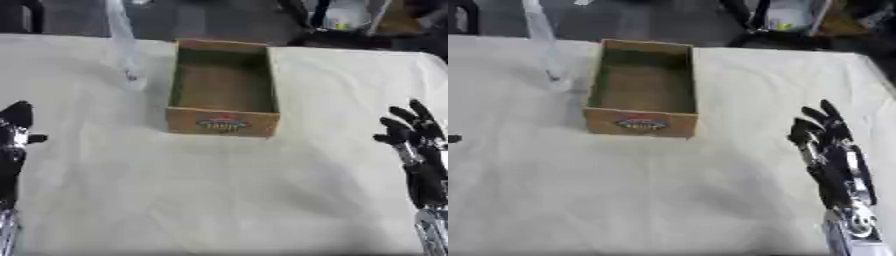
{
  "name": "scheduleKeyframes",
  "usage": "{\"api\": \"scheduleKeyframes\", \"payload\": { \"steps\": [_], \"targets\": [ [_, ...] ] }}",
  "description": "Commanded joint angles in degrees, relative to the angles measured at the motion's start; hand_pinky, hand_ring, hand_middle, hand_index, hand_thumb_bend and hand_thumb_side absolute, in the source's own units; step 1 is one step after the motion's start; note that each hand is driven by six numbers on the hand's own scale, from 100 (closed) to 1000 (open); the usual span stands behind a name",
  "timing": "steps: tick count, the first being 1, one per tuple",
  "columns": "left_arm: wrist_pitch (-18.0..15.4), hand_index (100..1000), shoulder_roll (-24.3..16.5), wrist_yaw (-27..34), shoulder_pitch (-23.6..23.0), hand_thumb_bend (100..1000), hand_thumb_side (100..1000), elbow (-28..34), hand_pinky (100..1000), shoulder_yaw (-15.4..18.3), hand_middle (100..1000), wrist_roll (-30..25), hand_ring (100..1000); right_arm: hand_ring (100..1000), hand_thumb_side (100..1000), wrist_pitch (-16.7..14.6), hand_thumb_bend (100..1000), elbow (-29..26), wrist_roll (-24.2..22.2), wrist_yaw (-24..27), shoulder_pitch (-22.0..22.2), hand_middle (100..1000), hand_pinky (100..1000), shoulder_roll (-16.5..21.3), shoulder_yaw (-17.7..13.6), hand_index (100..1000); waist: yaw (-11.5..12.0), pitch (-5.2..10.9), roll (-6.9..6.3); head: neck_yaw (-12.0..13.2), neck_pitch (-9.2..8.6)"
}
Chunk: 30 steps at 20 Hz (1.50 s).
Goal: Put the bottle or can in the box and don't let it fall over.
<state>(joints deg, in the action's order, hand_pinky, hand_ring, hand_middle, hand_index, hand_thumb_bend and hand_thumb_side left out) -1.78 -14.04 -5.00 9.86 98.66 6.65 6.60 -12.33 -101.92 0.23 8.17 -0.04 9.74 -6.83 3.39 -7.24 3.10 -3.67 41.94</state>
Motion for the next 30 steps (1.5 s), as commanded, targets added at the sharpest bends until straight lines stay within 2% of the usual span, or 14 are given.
{"api": "scheduleKeyframes", "payload": {
  "steps": [1, 8, 12, 13, 14, 22, 30],
  "targets": [
    [0.4, 849, -4.7, 0.0, 2.4, 453, 705, 1.9, 662, 0.7, 805, 1.2, 900, 837, 476, 0.0, 479, -0.8, 0.0, 0.2, -0.1, 842, 693, 0.7, -0.3, 1000, -0.2, 0.95, -0.39, -0.1, -0.45],
    [1.4, 858, -12.4, -0.9, 11.0, 419, 560, -0.8, 689, -1.1, 833, 2.1, 925, 837, 476, 0.1, 479, -0.7, -0.4, 0.2, 0.0, 842, 693, 0.8, 0.0, 1000, -0.8, 1.27, -0.67, -0.2, -0.45],
    [2.1, 865, -14.4, -2.6, 16.9, 432, 549, -5.8, 697, -3.0, 845, 2.9, 935, 837, 476, 0.1, 479, -0.6, -0.4, 0.3, 0.1, 842, 693, 0.8, 0.1, 1000, -1.5, 1.40, -0.67, 0.0, -0.34],
    [2.3, 867, -14.5, -3.2, 18.4, 453, 532, -7.6, 694, -3.5, 847, 3.2, 934, 837, 473, 0.1, 480, -0.6, -0.5, 0.4, 0.1, 842, 693, 0.8, 0.3, 1000, -1.7, 1.41, -0.68, 0.1, -0.27],
    [2.3, 868, -14.6, -3.7, 19.7, 442, 566, -9.6, 694, -4.1, 848, 3.5, 935, 837, 476, 0.1, 480, -0.6, -0.7, 0.4, 0.1, 842, 693, 0.8, 0.3, 1000, -1.9, 1.41, -0.69, 0.1, -0.22],
    [2.2, 868, -12.5, -5.4, 30.0, 439, 571, -26.3, 685, -6.3, 851, 7.3, 940, 836, 475, 0.1, 480, -0.5, -1.1, 0.7, 0.1, 841, 693, 0.7, 0.8, 1000, -3.9, 1.46, -0.77, 1.1, -0.09],
    [-0.1, 867, -10.7, -6.0, 38.5, 419, 570, -39.5, 677, -7.0, 847, 10.8, 936, 836, 475, 0.2, 480, -0.6, -1.8, 1.2, -0.3, 841, 693, 0.9, 1.4, 1000, -6.5, 0.82, -0.87, 2.0, -0.43]
  ]
}}
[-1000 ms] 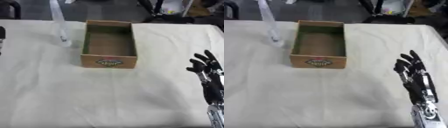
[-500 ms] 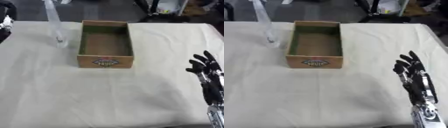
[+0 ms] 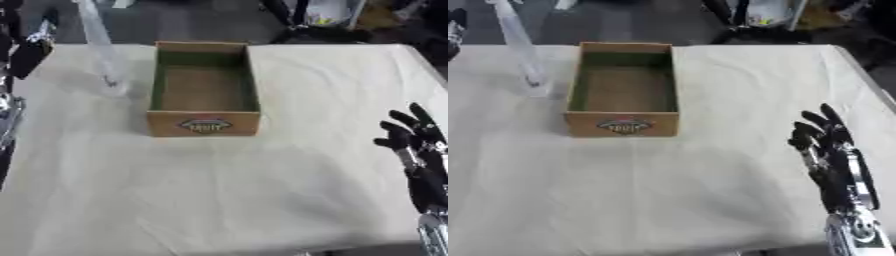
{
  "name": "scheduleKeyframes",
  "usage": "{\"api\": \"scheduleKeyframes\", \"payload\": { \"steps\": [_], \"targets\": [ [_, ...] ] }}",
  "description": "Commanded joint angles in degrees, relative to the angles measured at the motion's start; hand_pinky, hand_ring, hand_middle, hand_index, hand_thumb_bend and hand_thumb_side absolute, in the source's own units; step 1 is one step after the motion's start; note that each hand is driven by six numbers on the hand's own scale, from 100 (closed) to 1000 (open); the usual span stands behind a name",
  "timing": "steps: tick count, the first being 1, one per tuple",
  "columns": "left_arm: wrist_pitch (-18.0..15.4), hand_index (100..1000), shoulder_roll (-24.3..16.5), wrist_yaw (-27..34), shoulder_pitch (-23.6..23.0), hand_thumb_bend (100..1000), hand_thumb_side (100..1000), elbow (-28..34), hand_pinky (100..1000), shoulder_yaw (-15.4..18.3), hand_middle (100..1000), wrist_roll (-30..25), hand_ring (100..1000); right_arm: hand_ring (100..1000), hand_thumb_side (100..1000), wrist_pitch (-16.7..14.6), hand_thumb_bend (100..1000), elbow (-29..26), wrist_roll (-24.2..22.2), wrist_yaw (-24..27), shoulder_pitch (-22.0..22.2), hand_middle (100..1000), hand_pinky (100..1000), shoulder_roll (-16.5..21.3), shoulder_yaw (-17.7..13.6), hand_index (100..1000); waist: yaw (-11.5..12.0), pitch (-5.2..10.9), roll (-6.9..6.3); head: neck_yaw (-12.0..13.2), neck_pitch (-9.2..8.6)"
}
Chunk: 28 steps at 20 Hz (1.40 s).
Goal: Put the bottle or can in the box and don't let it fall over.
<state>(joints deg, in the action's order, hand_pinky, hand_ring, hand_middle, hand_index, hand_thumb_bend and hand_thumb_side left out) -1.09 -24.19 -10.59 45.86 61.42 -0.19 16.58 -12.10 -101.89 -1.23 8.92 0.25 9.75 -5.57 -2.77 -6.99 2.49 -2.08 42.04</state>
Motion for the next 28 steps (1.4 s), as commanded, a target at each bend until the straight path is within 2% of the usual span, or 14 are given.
{"api": "scheduleKeyframes", "payload": {
  "steps": [1, 7, 10, 11, 14, 21, 28],
  "targets": [
    [-1.0, 867, -0.5, -0.6, 3.4, 417, 570, -3.6, 677, -0.2, 847, 0.9, 936, 836, 475, -0.1, 480, -0.6, -0.5, 0.5, -0.6, 841, 693, 1.0, 0.2, 1000, -0.7, 0.46, -0.26, 0.5, -0.67],
    [-1.9, 866, -1.7, -2.2, 8.1, 415, 570, -9.9, 677, 0.0, 844, 2.4, 931, 837, 475, -0.1, 481, -0.5, -0.9, 0.8, -1.1, 841, 693, 1.2, 0.6, 1000, -3.6, -0.11, -0.38, 1.0, -1.57],
    [-2.1, 866, -3.2, -2.4, 9.6, 400, 597, -11.3, 673, 0.3, 837, 2.6, 924, 837, 479, -0.1, 477, -0.5, -0.9, 0.8, -1.1, 841, 693, 1.4, 0.5, 1000, -4.7, -0.28, -0.49, 1.1, -1.88],
    [-2.1, 867, -3.8, -2.3, 9.9, 417, 573, -11.6, 671, 0.4, 833, 2.6, 920, 837, 475, -0.2, 480, -0.4, -0.9, 0.8, -1.1, 841, 693, 1.4, 0.5, 1000, -4.9, -0.33, -0.54, 1.0, -1.94],
    [-2.1, 865, -5.5, -2.0, 10.8, 421, 583, -12.4, 662, 0.7, 814, 2.2, 901, 837, 475, -0.2, 479, -0.4, -0.9, 0.7, -1.2, 841, 693, 1.5, 0.5, 1000, -5.4, -0.43, -0.73, 0.9, -2.23],
    [-2.2, 866, -8.7, -1.4, 11.9, 430, 604, -14.8, 660, 1.7, 806, -1.3, 894, 838, 476, -0.2, 478, -0.5, -1.1, 0.7, -1.5, 842, 694, 1.8, 0.6, 1000, -6.0, -0.67, -1.11, 0.5, -3.19],
    [-3.6, 874, -9.4, -3.2, 12.5, 440, 625, -16.8, 675, 1.8, 821, -6.6, 908, 838, 475, -0.2, 478, -0.5, -1.3, 0.9, -1.8, 842, 694, 2.0, 0.8, 1000, -7.4, -1.44, -1.11, 0.4, -4.40]
  ]
}}
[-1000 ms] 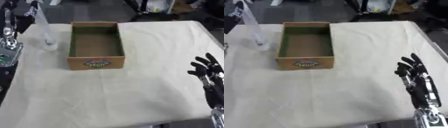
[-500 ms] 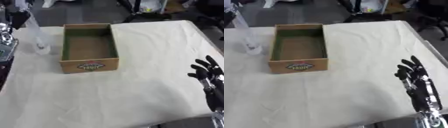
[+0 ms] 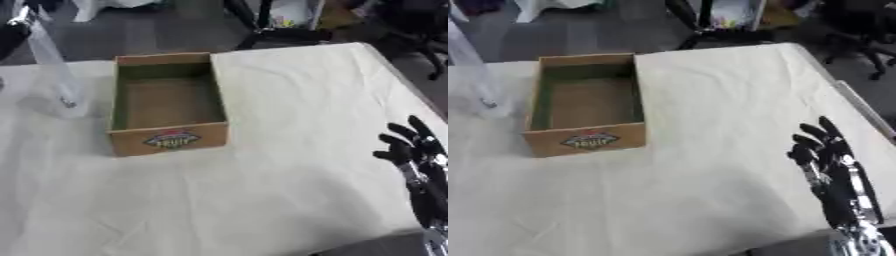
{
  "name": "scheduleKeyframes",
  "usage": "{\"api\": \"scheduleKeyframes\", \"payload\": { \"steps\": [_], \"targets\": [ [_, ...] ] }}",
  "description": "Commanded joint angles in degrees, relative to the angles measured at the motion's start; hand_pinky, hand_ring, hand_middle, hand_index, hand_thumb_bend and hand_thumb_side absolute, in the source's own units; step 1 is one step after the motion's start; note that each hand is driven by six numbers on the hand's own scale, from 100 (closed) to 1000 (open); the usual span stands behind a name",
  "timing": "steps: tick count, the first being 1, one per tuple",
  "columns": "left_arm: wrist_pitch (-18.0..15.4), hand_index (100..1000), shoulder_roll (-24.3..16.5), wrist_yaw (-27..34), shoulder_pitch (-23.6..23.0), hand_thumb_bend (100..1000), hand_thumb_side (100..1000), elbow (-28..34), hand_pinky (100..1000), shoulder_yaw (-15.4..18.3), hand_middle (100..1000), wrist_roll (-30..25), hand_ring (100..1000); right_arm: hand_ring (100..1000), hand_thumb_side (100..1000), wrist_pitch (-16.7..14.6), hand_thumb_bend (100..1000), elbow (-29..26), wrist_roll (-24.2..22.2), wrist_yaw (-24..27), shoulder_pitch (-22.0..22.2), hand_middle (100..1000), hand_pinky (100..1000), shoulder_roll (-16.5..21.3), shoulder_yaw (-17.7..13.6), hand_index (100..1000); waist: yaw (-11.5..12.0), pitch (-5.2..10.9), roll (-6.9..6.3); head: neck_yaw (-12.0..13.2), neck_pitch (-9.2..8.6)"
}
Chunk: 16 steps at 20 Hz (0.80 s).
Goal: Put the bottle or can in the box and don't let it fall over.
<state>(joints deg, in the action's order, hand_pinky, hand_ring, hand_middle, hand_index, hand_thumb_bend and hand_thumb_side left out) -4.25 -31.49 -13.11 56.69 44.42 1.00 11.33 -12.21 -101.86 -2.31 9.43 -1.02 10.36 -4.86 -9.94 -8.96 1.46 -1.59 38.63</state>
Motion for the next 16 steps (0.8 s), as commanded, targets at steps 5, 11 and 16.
{"api": "scheduleKeyframes", "payload": {
  "steps": [5, 11, 16],
  "targets": [
    [-0.7, 873, -1.9, -2.0, 2.1, 438, 624, -0.2, 675, 0.6, 821, -1.6, 908, 838, 474, -0.2, 479, -0.5, -0.4, 0.6, -0.7, 842, 694, 1.5, 0.2, 1000, -0.9, -0.06, -0.09, 0.0, -1.51],
    [0.2, 870, -2.3, -2.4, 3.2, 433, 624, -0.7, 674, 0.9, 823, 0.0, 915, 838, 474, -0.1, 477, -0.5, -0.7, 0.8, -1.0, 842, 694, 1.6, 0.4, 1000, -2.0, -0.83, -0.05, 0.3, -2.28],
    [0.7, 867, -3.2, -0.8, 3.9, 430, 620, -0.8, 665, 1.6, 820, 2.9, 912, 838, 474, -0.2, 478, -0.5, -0.9, 1.0, -1.2, 842, 695, 1.6, 0.5, 1000, -3.1, -1.32, 0.04, 0.9, -3.03]
  ]
}}
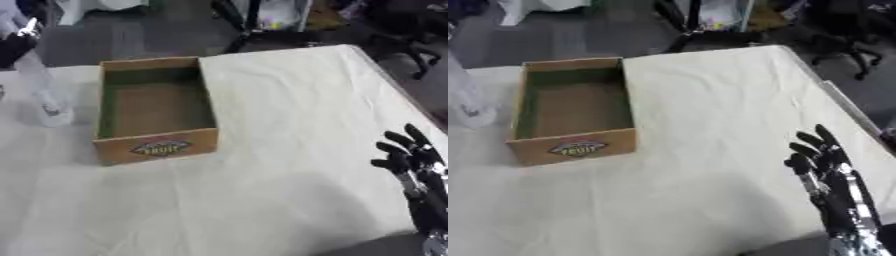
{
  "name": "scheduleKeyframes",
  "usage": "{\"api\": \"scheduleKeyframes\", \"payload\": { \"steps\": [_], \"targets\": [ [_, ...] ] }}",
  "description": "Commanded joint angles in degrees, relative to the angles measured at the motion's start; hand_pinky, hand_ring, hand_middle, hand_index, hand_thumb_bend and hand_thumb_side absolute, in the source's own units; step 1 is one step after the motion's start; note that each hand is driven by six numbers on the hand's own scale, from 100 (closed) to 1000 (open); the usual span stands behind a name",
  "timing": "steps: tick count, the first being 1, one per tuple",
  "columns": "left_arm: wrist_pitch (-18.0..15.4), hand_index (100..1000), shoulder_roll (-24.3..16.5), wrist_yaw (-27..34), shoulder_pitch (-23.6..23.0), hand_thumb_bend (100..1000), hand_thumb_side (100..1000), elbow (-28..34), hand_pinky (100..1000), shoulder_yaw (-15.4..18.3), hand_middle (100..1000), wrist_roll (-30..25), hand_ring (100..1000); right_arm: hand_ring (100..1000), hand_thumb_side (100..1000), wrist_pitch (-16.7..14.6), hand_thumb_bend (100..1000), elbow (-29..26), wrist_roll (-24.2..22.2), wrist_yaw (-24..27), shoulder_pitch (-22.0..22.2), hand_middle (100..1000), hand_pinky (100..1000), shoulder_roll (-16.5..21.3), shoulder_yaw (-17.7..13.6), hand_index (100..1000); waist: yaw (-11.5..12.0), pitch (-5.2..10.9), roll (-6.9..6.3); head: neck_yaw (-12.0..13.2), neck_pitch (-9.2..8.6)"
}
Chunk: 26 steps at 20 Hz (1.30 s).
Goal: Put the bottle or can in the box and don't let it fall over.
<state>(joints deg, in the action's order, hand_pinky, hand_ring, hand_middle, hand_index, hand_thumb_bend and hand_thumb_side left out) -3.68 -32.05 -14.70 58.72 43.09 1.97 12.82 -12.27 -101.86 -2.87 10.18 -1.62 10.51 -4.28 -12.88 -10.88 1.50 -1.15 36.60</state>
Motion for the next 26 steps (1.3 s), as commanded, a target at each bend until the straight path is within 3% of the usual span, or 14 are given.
{"api": "scheduleKeyframes", "payload": {
  "steps": [1, 13, 16, 19, 23, 26],
  "targets": [
    [0.1, 867, -2.9, 1.1, 2.0, 430, 620, 0.5, 664, 0.7, 820, 1.5, 912, 838, 474, -0.2, 478, -0.4, -0.3, 0.3, -0.6, 842, 695, 1.5, -0.1, 1000, -0.4, 0.52, -0.02, 0.8, -1.10],
    [0.9, 857, -4.4, 2.3, 2.2, 363, 594, -0.5, 655, 0.9, 811, 0.3, 901, 837, 474, -0.1, 474, -0.5, -0.3, 0.5, -0.5, 842, 695, 1.5, -0.1, 1000, -1.4, 0.15, -0.38, 7.0, -1.63],
    [1.0, 845, -4.2, 1.9, 2.1, 291, 542, -0.9, 646, 0.9, 799, -0.8, 890, 837, 474, -0.1, 474, -0.5, -0.3, 0.5, -0.6, 842, 696, 1.5, -0.1, 1000, -1.5, 0.11, -0.37, 7.1, -1.71],
    [0.5, 805, -3.9, 2.8, 2.2, 100, 346, -0.9, 620, 1.2, 763, -0.8, 859, 837, 474, -0.1, 472, -0.6, -0.3, 0.6, -0.6, 841, 696, 1.4, -0.1, 1000, -1.6, 0.08, -0.38, 7.0, -1.76],
    [-0.8, 750, -3.6, 4.7, 2.2, 100, 231, -0.5, 590, 1.1, 698, 0.1, 812, 837, 475, -0.1, 472, -0.6, -0.3, 0.6, -0.6, 841, 696, 1.5, -0.1, 1000, -1.7, 0.08, -0.45, 7.0, -1.73],
    [-1.9, 692, -3.5, 6.9, 2.2, 100, 279, 0.0, 558, 1.1, 616, 1.1, 759, 836, 475, -0.1, 471, -0.6, -0.3, 0.5, -0.7, 841, 696, 1.4, -0.1, 1000, -1.7, 0.13, -0.52, 6.9, -1.67]
  ]
}}
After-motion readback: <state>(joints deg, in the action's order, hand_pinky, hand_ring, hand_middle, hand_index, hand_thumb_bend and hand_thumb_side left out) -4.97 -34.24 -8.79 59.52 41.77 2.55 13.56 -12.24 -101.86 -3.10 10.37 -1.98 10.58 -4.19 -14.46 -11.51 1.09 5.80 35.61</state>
